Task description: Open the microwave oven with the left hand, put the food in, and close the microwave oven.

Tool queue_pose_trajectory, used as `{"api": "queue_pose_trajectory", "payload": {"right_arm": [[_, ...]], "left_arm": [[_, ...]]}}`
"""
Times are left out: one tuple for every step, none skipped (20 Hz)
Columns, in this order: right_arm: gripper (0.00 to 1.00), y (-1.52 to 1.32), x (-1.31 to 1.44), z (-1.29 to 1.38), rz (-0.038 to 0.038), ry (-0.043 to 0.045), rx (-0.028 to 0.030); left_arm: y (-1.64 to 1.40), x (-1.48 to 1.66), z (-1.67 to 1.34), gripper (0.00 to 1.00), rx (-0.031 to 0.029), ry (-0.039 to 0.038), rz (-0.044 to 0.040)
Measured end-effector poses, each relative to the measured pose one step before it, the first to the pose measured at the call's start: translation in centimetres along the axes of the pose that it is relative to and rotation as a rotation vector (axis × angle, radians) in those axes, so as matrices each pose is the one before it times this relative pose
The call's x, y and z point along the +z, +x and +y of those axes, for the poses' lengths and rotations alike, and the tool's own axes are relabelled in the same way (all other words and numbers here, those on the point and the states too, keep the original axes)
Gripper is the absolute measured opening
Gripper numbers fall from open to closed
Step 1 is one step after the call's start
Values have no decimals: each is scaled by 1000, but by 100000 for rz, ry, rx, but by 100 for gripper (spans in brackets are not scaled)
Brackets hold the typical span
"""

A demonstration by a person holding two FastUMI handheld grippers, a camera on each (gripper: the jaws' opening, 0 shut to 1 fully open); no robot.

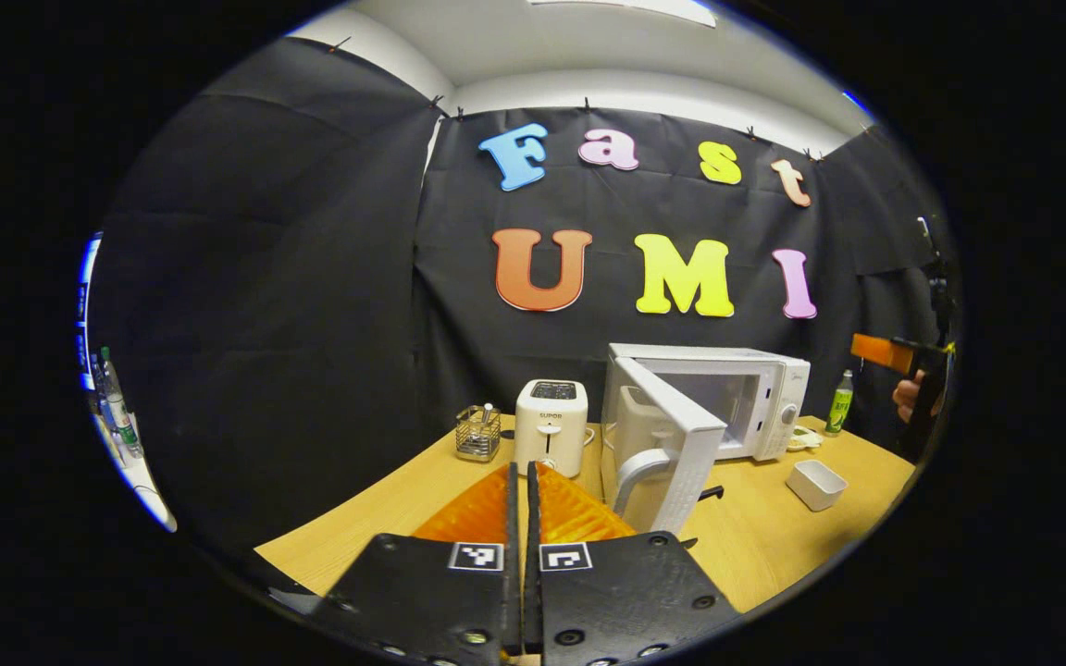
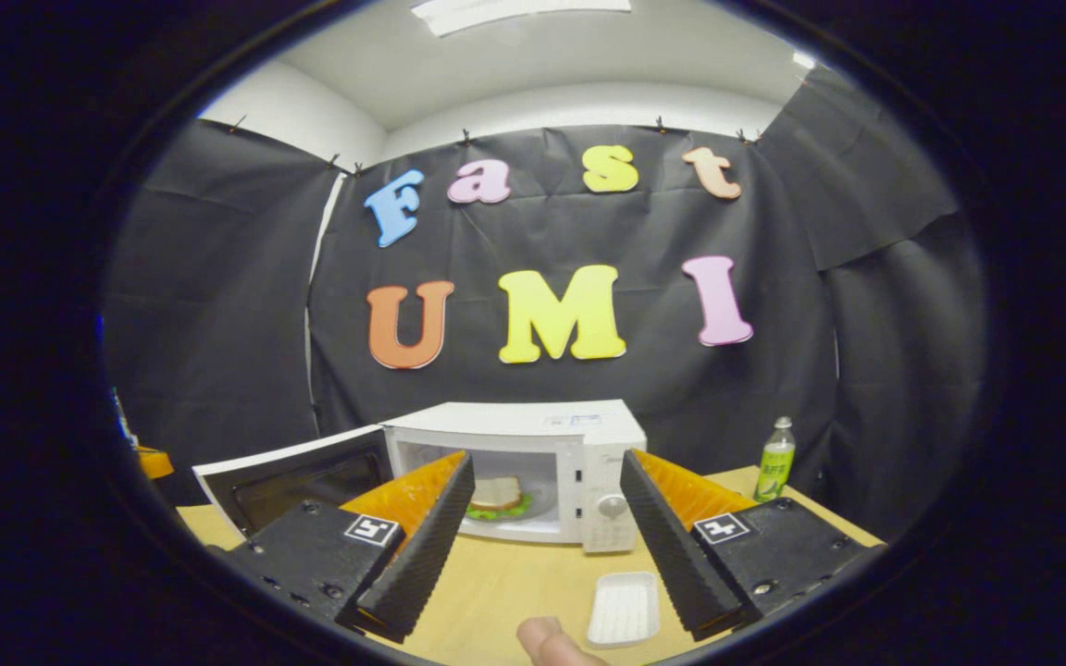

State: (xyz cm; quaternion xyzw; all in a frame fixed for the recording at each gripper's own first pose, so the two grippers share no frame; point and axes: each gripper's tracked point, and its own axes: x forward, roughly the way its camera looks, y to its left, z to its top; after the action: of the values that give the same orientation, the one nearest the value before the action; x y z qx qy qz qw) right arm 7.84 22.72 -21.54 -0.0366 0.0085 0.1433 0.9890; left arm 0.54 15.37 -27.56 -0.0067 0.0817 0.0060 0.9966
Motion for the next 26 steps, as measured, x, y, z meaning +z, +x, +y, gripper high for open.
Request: {"api": "queue_pose_trajectory", "payload": {"right_arm": [[92,-1189,1062,-639,-1103,960,1027],[100,-1178,946,-602,-540,1231,899],[100,-1133,589,-706,913,-279,-258],[91,-1056,478,-975,-44,-1018,-429],[91,-852,833,-782,-1419,-1078,-206],[100,-733,934,-565,-1887,-706,-295],[100,-599,618,-583,-1040,-245,-500],[100,-603,129,-437,-106,-172,-309],[100,-662,125,-257,271,-254,364],[100,-782,211,-267,283,-485,820],[100,-390,446,-183,-619,-631,808],[91,-264,502,-236,-834,-672,167],[91,-352,248,-397,-398,-686,-388],[100,-256,-35,-264,-247,-620,-274],[100,-173,-23,-190,127,-273,-73],[100,30,-51,-145,150,17,254],[100,-100,-57,-83,587,183,412],[100,57,-238,-192,650,545,45],[100,107,-324,-360,953,215,-380],[100,142,-300,-496,864,46,-587],[100,26,-204,-454,631,89,-805],[100,-36,21,-479,-117,699,-728],[100,-42,351,-391,-1675,1797,-246],[100,-213,355,-216,-1591,1815,688],[92,-186,230,-317,-921,1730,634],[100,-239,-83,-644,-247,1953,123]], "left_arm": [[630,-860,-895,3,-5193,-2605,1556],[238,-334,-740,3,-3524,-1428,-776],[49,-304,184,0,-2022,-469,27],[347,295,1373,0,-839,-637,435],[2097,-1573,-843,0,948,-1515,315],[437,-348,-379,0,-2015,-2227,-138],[-285,-259,-512,0,-1698,-988,557],[216,-251,-221,0,-214,1023,-66],[290,-415,-130,0,-428,1635,210],[350,-301,-556,0,-1442,1162,524],[158,-554,-1011,0,-2210,510,1140],[328,-240,-460,0,323,1407,448],[98,156,-118,0,459,2435,-328],[109,-198,-609,0,-1012,1205,68],[195,80,-886,0,-1887,15,-388],[186,16,-902,0,-1889,-722,-232],[377,101,-511,0,-462,-460,-878],[475,16,-681,0,-1554,-422,-200],[380,-177,-1044,0,-1590,-352,-60],[558,22,-710,0,-1194,103,-58],[399,-160,-799,0,-1667,277,967],[645,-332,-973,0,-1960,587,1064],[621,-66,-712,0,-977,1156,646],[757,-169,-642,0,-765,1033,681],[724,2,-812,0,-1457,1058,734],[827,52,-781,0,-1849,744,22]]}}
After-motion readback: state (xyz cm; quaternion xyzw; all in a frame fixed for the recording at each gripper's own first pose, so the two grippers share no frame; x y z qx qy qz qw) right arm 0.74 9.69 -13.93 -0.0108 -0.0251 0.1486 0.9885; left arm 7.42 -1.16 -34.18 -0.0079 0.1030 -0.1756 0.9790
